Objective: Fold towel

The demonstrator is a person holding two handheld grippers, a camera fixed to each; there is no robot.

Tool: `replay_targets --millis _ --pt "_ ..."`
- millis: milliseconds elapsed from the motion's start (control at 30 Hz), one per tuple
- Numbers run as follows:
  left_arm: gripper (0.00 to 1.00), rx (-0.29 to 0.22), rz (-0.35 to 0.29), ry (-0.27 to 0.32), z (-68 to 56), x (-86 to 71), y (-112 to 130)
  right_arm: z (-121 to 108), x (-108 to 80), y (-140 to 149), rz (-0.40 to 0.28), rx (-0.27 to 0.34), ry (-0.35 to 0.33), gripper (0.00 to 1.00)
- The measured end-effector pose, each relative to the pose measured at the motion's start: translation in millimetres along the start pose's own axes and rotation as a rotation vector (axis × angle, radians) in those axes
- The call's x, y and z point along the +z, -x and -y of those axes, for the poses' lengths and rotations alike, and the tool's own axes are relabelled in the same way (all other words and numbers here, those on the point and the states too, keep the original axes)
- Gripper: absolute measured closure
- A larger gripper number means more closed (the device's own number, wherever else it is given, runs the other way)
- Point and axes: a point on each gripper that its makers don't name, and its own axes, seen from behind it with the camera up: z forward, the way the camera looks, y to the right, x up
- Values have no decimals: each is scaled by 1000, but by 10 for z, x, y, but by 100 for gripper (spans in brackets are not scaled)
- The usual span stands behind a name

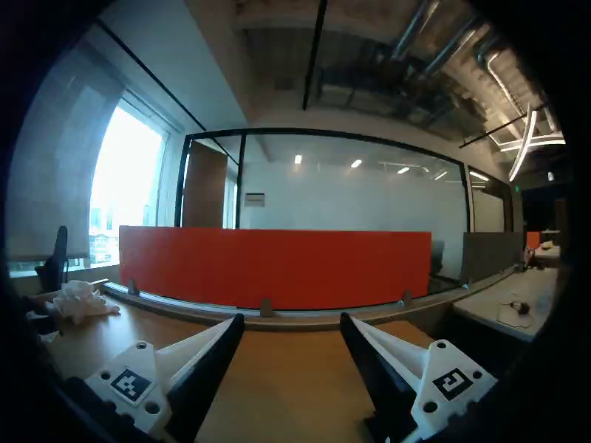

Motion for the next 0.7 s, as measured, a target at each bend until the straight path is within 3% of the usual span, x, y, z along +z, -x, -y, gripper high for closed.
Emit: replay_targets --millis 333,700 --pt "4 0 0 0 -9 2 5 -163 -116 431 16 76 17 0" --pt "4 0 0 0 -15 0 5 -239 -208 930 33 106 19 1"
